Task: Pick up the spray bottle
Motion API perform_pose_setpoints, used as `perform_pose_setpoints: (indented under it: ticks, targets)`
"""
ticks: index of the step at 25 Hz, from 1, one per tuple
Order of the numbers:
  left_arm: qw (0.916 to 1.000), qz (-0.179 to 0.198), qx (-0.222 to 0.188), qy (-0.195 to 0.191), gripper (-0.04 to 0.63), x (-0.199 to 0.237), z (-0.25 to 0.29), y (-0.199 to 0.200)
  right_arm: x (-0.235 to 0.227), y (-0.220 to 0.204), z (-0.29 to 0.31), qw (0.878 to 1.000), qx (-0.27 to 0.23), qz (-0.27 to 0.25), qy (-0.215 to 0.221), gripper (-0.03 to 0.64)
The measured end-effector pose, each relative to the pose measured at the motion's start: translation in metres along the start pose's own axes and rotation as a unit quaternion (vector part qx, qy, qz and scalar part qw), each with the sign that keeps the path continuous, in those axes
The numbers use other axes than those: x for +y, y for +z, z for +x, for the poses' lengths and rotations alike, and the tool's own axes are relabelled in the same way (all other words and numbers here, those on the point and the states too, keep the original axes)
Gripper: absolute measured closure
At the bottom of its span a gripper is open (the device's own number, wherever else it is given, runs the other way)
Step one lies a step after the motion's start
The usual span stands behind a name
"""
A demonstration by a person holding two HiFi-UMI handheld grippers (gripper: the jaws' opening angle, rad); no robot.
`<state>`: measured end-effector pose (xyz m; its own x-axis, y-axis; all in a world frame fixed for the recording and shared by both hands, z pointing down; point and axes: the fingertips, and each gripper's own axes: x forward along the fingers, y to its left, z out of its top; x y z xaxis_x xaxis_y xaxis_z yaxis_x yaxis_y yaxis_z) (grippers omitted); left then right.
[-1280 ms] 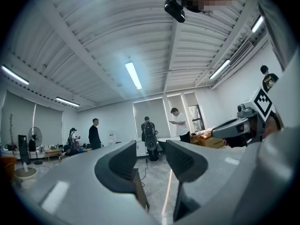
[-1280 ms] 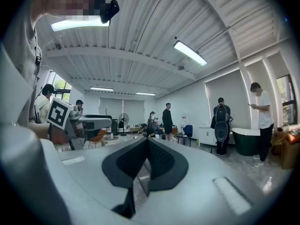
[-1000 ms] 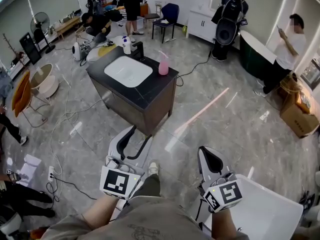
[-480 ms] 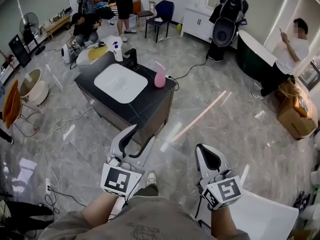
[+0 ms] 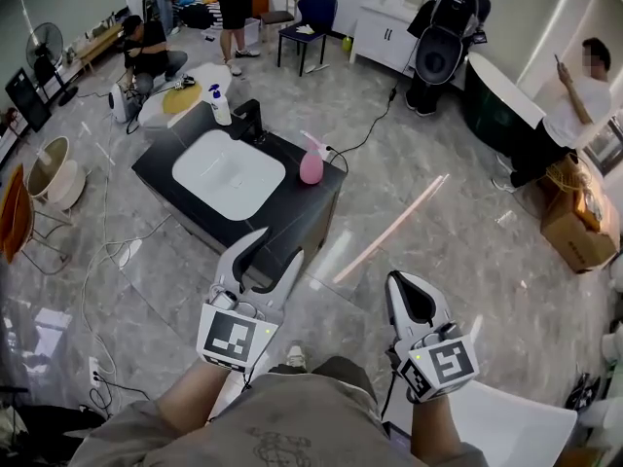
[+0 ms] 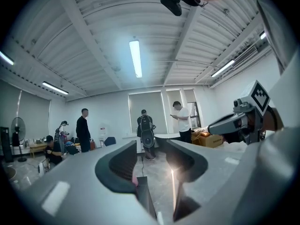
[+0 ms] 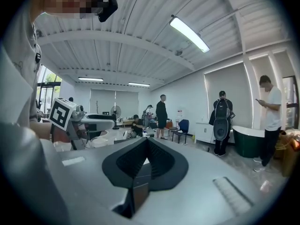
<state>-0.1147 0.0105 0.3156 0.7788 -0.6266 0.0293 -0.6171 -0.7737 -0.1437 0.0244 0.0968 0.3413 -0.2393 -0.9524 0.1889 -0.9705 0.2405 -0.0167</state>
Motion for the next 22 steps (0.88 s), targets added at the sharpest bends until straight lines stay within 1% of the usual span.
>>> perform_pose_setpoints:
  ticks: [6, 11, 15, 19, 22]
  targets:
    - [0.9997, -0.005, 0.022, 0.002, 0.411, 0.015, 0.048, -0.020, -0.038, -0.008, 0.038, 1.000, 0.009, 0.012, 0.002, 0.588]
    - [0.9996, 0.002, 0.026, 0.012, 0.411, 0.021, 0.101, -0.022, -0.075, 0.000, 0.080, 0.999, 0.002, 0.009, 0.030, 0.588]
    - [0.9987, 0.001, 0.038, 0.034, 0.411, 0.034, 0.147, -0.025, -0.115, 0.006, 0.120, 0.998, 0.006, 0.003, 0.058, 0.588]
    - [0.9963, 0.001, 0.055, 0.067, 0.411, 0.056, 0.188, -0.031, -0.150, 0.007, 0.159, 0.996, 0.021, -0.007, 0.089, 0.588]
    - [0.9942, 0.002, 0.060, 0.089, 0.411, 0.063, 0.218, -0.027, -0.177, 0.010, 0.180, 0.993, 0.029, -0.012, 0.110, 0.588]
